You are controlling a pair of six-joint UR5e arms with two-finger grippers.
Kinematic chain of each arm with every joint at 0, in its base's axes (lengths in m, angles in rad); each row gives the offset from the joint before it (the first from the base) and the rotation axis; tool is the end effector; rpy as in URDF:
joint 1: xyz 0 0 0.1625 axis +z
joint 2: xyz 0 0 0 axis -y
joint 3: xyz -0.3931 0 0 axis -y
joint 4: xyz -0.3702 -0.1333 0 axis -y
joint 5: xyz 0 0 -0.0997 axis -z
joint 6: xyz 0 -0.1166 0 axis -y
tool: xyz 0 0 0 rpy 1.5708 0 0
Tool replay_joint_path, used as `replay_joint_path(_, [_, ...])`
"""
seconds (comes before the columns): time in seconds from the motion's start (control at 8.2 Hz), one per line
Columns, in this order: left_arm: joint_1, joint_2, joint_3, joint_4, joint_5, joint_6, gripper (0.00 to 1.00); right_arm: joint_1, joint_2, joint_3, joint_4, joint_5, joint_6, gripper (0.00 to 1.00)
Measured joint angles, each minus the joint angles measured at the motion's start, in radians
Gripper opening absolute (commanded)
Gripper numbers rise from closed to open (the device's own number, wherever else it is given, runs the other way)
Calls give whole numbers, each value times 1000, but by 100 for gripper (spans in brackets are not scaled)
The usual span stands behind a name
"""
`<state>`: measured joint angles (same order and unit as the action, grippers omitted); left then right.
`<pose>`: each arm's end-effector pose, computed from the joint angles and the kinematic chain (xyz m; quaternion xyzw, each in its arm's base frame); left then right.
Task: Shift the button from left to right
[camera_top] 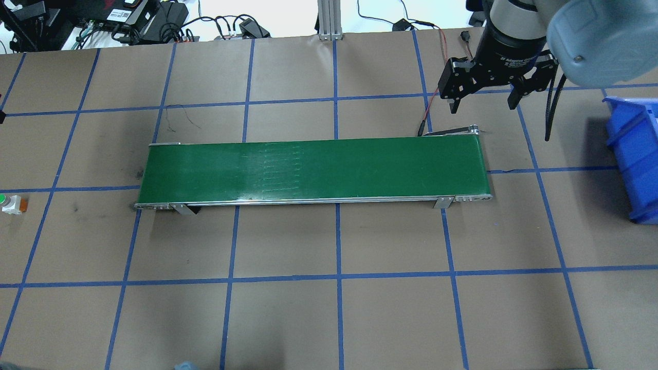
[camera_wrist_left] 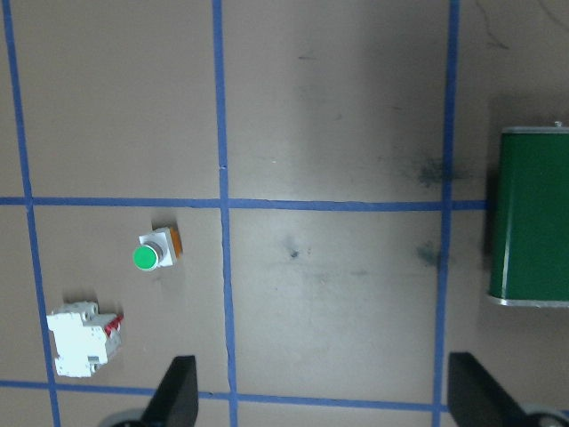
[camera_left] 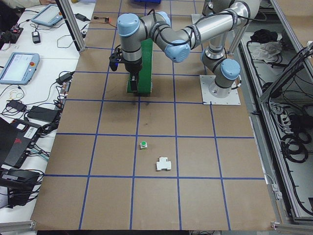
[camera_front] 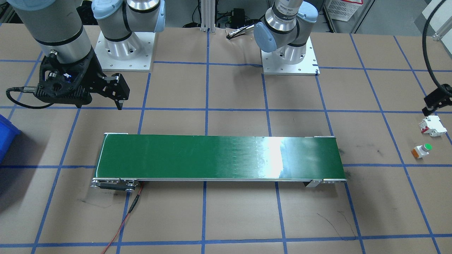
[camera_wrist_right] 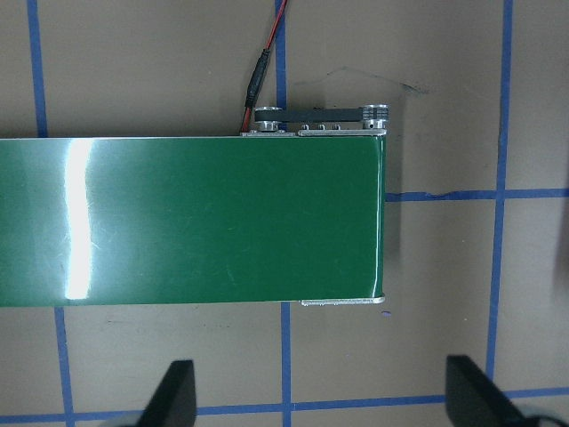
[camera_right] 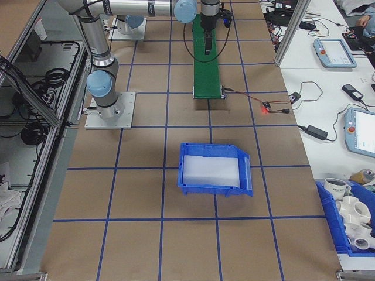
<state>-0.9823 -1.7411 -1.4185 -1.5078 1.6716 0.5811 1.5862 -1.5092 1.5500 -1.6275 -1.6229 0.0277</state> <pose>0.1995 -0.5180 0.4318 -0.0048 0.9985 0.0091 0.0544 0.1348 -0.4936 0.4249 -0.0064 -0.9996 0.0085 0.0259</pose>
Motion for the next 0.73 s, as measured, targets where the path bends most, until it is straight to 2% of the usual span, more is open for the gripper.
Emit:
replay_joint_path(0.37, [133,-101,-2,137,6,152,100,0,6,1,-4,0,0,100])
replay_joint_path(0.73, [234,-216,-3,192,6,212,100,0,9,1,-3,-1,1,100])
